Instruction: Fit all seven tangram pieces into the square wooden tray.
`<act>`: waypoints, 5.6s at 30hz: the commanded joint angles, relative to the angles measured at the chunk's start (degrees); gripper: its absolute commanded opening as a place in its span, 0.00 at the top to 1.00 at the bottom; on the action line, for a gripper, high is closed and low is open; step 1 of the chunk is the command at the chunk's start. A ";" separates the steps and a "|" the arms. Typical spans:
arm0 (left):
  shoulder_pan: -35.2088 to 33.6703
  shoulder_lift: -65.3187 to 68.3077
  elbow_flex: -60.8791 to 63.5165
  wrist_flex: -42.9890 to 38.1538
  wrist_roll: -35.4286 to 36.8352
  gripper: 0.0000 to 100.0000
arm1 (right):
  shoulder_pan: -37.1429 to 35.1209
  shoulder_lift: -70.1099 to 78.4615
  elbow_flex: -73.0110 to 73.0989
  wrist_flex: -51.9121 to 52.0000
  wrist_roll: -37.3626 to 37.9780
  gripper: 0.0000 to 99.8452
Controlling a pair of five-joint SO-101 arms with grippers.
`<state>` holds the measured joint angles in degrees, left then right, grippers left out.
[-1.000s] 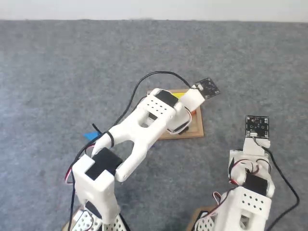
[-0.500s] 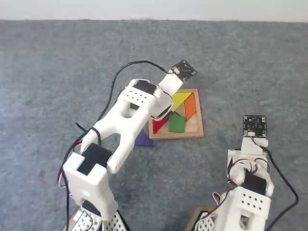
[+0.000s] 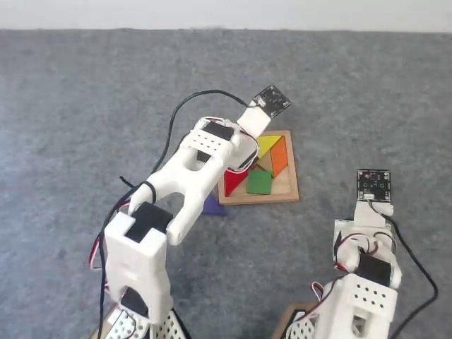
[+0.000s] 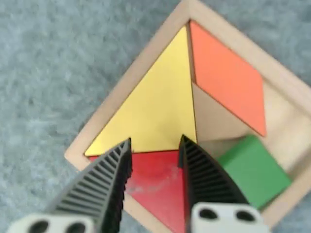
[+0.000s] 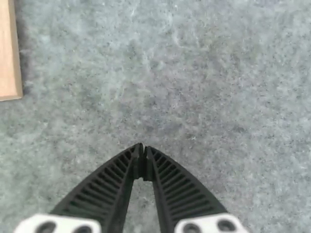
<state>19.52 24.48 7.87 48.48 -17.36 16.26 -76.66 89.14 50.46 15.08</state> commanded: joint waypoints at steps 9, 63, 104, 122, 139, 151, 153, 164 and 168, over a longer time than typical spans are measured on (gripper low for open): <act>0.00 -10.73 5.05 7.82 -3.87 0.84 | -0.40 -0.92 -3.43 -1.36 0.00 0.99; -0.62 -8.88 6.29 -4.13 -0.70 0.84 | -0.31 -0.92 -3.25 -2.68 0.00 0.99; -2.11 -8.79 4.44 25.05 -12.31 0.87 | -0.13 -0.92 -3.25 -2.86 0.00 0.99; -3.43 -19.08 -6.46 39.38 -11.69 0.92 | -0.04 -0.92 -3.25 -2.77 0.00 0.99; -3.08 -47.65 41.19 7.82 -28.92 0.73 | -1.27 -0.92 -2.20 -2.86 0.00 0.99; -0.35 -26.90 24.57 7.91 -33.58 0.73 | 4.44 -0.92 -5.01 -1.01 2.29 0.99; -0.18 -25.23 22.73 9.32 -33.58 0.73 | 8.04 -0.92 -5.71 -0.48 3.69 0.99; -0.18 -18.20 20.44 4.48 -33.67 0.73 | 16.84 -0.92 1.67 -3.91 13.80 0.99; 1.41 -13.71 17.71 4.66 -33.49 0.73 | 16.84 -0.92 1.93 -3.56 14.42 0.99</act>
<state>19.16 6.55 28.62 54.55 -50.77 32.62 -76.66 91.34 47.91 28.26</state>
